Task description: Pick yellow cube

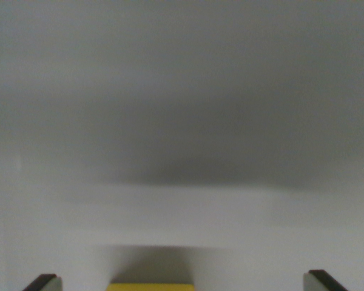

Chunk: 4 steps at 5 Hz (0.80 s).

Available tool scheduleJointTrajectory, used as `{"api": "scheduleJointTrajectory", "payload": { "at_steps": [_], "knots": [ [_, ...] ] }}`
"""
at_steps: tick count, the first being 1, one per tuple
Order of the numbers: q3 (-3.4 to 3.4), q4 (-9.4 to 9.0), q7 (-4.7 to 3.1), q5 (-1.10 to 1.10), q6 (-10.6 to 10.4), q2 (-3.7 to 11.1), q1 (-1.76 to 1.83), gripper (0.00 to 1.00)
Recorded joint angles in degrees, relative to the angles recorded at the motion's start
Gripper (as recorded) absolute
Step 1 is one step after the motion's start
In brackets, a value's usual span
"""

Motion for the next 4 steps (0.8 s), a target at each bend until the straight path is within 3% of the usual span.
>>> {"api": "scheduleJointTrajectory", "payload": {
  "at_steps": [1,2,3,4],
  "knots": [
    [0.49,-1.65,0.83,-0.02,-1.95,0.40,0.46,0.00],
    [0.49,-1.65,0.83,-0.02,-1.95,0.40,0.46,0.00],
    [0.94,-3.16,1.58,-0.04,-3.74,0.76,0.88,0.00],
    [0.94,-3.16,1.58,-0.04,-3.74,0.76,0.88,0.00]
  ]
}}
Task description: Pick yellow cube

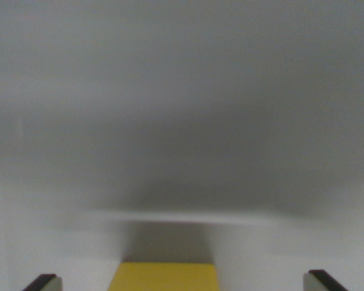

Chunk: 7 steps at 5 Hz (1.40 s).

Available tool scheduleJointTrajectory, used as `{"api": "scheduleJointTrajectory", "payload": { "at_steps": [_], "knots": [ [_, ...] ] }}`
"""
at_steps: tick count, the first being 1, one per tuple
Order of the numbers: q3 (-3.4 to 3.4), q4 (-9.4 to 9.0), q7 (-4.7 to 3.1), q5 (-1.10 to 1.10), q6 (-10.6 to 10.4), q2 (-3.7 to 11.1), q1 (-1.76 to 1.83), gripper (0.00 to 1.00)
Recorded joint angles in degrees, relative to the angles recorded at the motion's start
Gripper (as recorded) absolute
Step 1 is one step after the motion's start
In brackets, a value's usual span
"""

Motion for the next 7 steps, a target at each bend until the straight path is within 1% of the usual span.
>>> {"api": "scheduleJointTrajectory", "payload": {
  "at_steps": [1,2,3,4,5,6,7],
  "knots": [
    [0.38,-1.28,0.64,-0.02,-1.51,0.31,0.35,0.00],
    [0.38,-1.28,0.64,-0.02,-1.51,0.31,0.35,0.00],
    [0.71,-2.41,1.21,-0.03,-2.85,0.58,0.67,0.00],
    [0.71,-2.41,1.21,-0.03,-2.85,0.58,0.67,0.00],
    [0.99,-3.35,1.68,-0.04,-3.96,0.80,0.93,0.00],
    [0.99,-3.35,1.68,-0.04,-3.96,0.80,0.93,0.00],
    [1.20,-4.05,2.03,-0.05,-4.79,0.97,1.13,0.00]
  ]
}}
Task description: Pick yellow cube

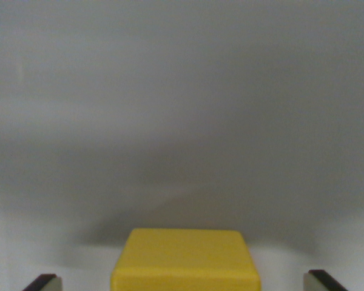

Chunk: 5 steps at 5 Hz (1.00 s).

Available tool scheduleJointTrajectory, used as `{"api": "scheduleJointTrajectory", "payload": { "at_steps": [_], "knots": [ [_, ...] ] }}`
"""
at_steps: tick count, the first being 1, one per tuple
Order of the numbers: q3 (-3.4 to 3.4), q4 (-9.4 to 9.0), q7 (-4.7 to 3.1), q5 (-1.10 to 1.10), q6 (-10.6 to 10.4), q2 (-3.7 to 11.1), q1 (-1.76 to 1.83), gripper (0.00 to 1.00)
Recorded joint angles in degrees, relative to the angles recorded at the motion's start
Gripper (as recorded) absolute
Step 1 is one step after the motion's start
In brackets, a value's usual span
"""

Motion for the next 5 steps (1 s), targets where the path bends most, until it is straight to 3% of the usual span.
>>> {"api": "scheduleJointTrajectory", "payload": {
  "at_steps": [5],
  "knots": [
    [0.19,-0.65,0.33,-0.01,-0.77,0.16,0.18,0.00]
  ]
}}
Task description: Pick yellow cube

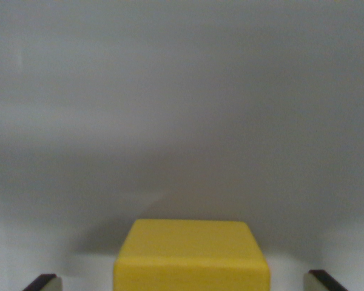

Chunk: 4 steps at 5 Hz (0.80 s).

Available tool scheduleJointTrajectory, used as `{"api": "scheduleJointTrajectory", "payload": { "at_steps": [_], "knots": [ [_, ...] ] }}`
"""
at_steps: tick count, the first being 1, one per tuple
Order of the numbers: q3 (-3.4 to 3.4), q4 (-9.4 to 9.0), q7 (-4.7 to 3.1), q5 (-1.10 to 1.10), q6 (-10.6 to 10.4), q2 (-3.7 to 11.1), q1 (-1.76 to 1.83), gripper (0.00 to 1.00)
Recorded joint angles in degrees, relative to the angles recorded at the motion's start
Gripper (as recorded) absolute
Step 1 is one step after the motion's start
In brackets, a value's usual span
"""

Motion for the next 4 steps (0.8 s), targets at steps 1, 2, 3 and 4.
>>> {"api": "scheduleJointTrajectory", "payload": {
  "at_steps": [1,2,3,4],
  "knots": [
    [0.00,-0.01,0.00,0.00,-0.01,0.00,0.00,0.00],
    [0.00,-0.01,0.00,0.00,-0.01,0.00,0.00,0.00],
    [0.00,-0.01,0.00,0.00,-0.01,0.00,0.00,0.00],
    [0.00,-0.01,0.00,0.00,-0.01,0.00,0.00,1.00]
  ]
}}
